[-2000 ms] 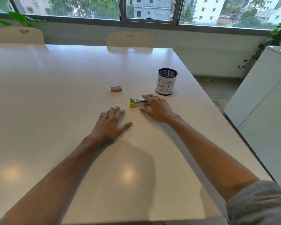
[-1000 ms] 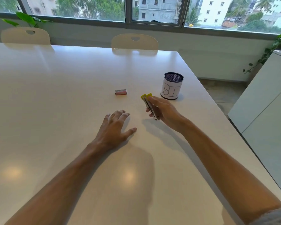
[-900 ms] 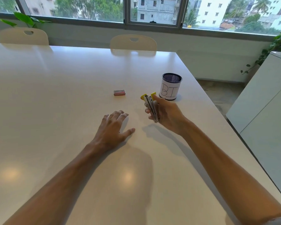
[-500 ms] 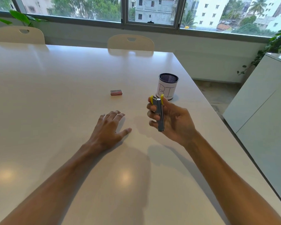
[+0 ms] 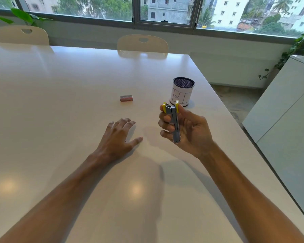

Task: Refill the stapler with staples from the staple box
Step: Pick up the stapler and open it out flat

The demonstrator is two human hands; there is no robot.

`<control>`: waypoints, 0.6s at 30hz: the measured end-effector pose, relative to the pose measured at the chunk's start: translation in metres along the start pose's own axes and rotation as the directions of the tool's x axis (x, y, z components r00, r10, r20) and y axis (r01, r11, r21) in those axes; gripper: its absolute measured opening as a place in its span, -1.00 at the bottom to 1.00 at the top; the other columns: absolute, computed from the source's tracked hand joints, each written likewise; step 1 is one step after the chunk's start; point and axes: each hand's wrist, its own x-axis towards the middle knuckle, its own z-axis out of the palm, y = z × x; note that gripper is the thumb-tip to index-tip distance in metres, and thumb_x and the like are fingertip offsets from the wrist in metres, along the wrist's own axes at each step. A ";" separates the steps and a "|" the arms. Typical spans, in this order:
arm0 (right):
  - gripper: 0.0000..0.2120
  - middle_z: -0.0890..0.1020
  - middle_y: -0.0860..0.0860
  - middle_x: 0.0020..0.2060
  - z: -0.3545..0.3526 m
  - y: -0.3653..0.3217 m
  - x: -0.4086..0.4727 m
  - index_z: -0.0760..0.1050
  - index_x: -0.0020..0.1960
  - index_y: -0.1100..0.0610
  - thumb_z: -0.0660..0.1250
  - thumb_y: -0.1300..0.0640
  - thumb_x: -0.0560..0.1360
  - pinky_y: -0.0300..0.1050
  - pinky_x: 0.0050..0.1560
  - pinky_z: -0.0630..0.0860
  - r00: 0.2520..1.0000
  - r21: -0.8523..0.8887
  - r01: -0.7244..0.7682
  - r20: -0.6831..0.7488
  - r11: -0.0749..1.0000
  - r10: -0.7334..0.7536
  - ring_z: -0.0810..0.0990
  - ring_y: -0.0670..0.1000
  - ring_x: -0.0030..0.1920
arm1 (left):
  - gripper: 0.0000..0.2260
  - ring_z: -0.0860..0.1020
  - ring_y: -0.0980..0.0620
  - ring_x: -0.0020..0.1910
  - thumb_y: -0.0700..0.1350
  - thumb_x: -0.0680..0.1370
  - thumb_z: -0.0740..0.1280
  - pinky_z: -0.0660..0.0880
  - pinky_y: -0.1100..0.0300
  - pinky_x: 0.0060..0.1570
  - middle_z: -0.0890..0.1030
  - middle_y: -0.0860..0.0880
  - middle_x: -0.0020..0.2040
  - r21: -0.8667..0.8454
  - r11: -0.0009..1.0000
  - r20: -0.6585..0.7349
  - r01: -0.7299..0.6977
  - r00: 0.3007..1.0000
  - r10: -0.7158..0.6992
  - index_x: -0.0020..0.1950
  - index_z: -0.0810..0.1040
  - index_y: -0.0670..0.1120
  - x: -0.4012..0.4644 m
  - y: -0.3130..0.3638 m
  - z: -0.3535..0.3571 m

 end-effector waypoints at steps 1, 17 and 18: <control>-0.66 0.59 -0.03 -0.25 -0.001 0.000 0.000 0.67 0.05 0.16 0.48 -0.05 0.41 -0.26 -0.33 0.40 1.000 0.011 0.004 0.000 1.000 -0.004 0.50 -0.11 -0.33 | -0.42 0.32 -0.06 0.49 0.23 0.55 0.27 0.15 -0.12 0.51 0.40 -0.07 0.50 0.002 1.000 -0.004 -0.001 1.000 0.001 0.48 0.38 -0.06 0.000 0.000 0.001; -0.54 0.60 -0.01 -0.21 -0.005 0.009 0.004 0.46 0.26 0.28 0.15 -0.05 0.56 -0.31 -0.43 0.33 0.969 -0.221 -0.018 -0.244 0.975 -0.037 0.46 -0.12 -0.35 | -0.57 0.58 -0.05 0.22 0.12 0.54 0.34 0.48 0.03 0.21 0.62 -0.05 0.28 -0.205 0.977 -0.189 -0.063 0.982 0.024 0.32 0.55 -0.08 -0.008 0.023 -0.014; -0.52 0.59 0.00 -0.23 -0.005 0.011 0.005 0.46 0.27 0.29 0.15 -0.06 0.57 -0.32 -0.46 0.29 0.963 -0.242 -0.023 -0.266 0.970 -0.043 0.44 -0.13 -0.37 | -0.59 0.60 -0.02 0.16 0.11 0.54 0.34 0.51 0.06 0.16 0.64 -0.05 0.23 -0.271 0.959 -0.203 -0.081 0.979 0.025 0.30 0.56 -0.09 -0.010 0.026 -0.016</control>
